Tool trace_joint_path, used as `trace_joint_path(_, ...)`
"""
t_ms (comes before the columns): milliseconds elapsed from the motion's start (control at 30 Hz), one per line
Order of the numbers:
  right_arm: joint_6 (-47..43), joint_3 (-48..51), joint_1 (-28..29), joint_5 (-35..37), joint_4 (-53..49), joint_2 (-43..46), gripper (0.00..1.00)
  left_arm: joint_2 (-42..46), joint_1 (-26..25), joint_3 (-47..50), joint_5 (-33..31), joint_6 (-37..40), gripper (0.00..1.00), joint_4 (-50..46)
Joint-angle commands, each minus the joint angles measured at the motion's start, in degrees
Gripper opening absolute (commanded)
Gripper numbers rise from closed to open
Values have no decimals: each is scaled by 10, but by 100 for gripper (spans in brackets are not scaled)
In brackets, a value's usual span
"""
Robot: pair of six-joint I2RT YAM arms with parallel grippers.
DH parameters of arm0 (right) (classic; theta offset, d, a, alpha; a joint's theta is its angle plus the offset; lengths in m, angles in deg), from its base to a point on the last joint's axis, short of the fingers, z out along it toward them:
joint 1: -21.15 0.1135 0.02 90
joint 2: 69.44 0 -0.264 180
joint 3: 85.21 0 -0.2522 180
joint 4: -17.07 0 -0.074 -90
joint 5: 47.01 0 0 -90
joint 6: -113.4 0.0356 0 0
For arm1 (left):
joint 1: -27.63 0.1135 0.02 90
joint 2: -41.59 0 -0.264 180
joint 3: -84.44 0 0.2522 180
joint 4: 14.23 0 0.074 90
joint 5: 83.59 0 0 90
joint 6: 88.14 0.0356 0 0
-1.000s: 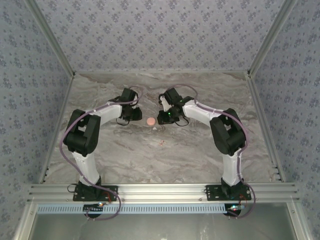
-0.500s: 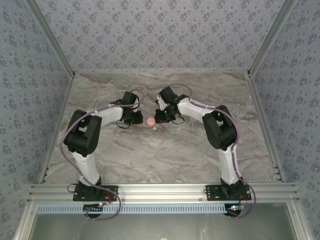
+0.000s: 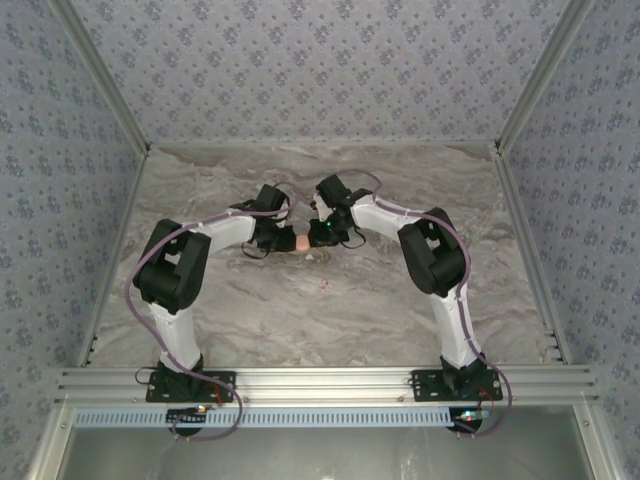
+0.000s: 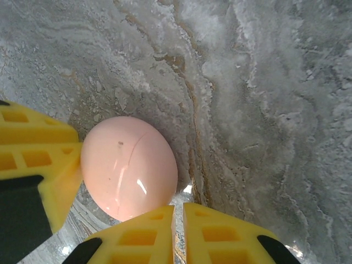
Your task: Insert wireless bluetooth earbuds into charging case
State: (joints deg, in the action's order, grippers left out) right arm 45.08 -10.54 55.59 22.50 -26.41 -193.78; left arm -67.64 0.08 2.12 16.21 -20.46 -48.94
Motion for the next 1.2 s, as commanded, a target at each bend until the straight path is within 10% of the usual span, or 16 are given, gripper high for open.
trace_joint_path(0, 12, -22, -2, 10, -19, -13, 13, -1, -11, -9, 7, 1, 19, -23)
trace_joint_path(500, 11, -48, -15, 47, -42, -31, 16, 35, -24, 36, 99, -25, 20, 32)
trace_joint_path(1167, 26, 69, -25, 6, -8, 89, 20, 14, 51, -49, 63, 23, 23, -19)
